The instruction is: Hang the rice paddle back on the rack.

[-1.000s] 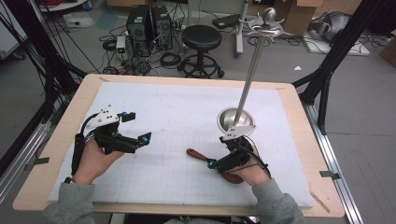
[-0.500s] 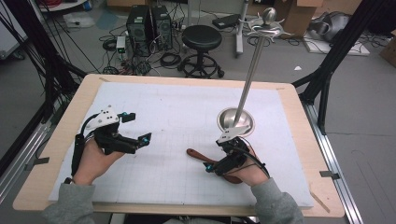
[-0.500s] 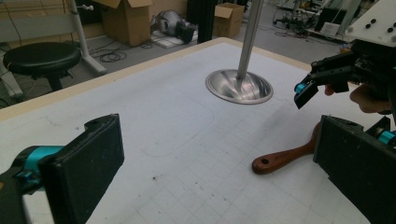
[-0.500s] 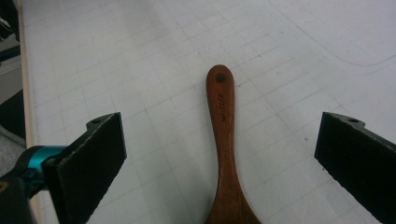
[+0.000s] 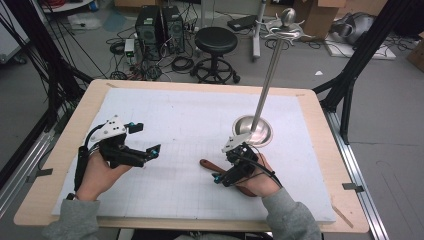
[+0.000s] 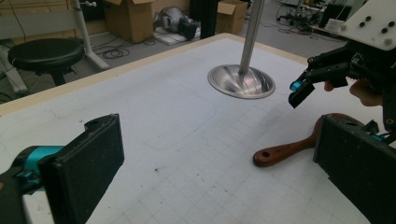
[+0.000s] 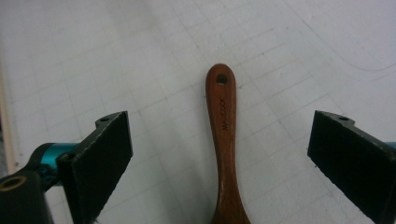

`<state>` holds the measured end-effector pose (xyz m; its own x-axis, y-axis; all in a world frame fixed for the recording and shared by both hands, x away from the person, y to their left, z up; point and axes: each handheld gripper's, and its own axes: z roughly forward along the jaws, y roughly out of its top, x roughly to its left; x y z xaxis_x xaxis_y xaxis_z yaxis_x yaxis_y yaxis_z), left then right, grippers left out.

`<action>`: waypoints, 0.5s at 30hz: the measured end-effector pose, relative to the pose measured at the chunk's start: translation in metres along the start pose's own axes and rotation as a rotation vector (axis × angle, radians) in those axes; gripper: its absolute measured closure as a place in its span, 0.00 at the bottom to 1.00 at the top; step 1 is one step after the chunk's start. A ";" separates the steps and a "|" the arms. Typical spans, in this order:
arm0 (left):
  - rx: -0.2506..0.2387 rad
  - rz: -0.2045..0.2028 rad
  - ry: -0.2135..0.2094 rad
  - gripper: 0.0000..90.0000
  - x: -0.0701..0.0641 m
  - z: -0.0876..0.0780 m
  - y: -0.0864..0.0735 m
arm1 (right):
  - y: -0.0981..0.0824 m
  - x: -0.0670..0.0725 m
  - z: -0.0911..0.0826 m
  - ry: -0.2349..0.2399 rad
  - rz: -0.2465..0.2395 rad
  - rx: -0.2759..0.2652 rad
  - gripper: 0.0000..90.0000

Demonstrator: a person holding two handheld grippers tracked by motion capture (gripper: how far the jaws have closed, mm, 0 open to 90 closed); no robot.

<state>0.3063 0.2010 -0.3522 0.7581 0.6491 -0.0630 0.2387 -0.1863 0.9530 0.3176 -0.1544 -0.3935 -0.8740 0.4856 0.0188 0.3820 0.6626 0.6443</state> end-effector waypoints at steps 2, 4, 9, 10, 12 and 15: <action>0.002 -0.002 0.001 0.03 0.000 -0.001 0.000 | 0.000 0.002 0.004 -0.026 -0.009 0.034 0.15; -0.002 -0.005 0.004 0.03 0.000 -0.002 0.000 | 0.000 0.002 0.007 -0.040 -0.017 0.051 0.16; -0.001 -0.005 0.008 0.03 0.001 -0.004 -0.001 | -0.001 0.000 0.011 -0.061 -0.021 0.097 0.26; 0.000 -0.004 0.007 0.03 0.001 -0.004 -0.001 | -0.001 0.000 0.012 -0.064 -0.024 0.111 0.29; 0.002 -0.005 0.006 0.03 0.001 -0.004 -0.001 | -0.001 0.000 0.013 -0.072 -0.024 0.132 0.34; 0.002 -0.005 0.007 0.03 0.001 -0.004 -0.001 | -0.002 0.000 0.015 -0.073 -0.022 0.160 0.40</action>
<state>0.3044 0.2043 -0.3524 0.7526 0.6552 -0.0655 0.2438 -0.1849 0.9521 0.3209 -0.1472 -0.4064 -0.8609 0.5060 -0.0535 0.4107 0.7531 0.5139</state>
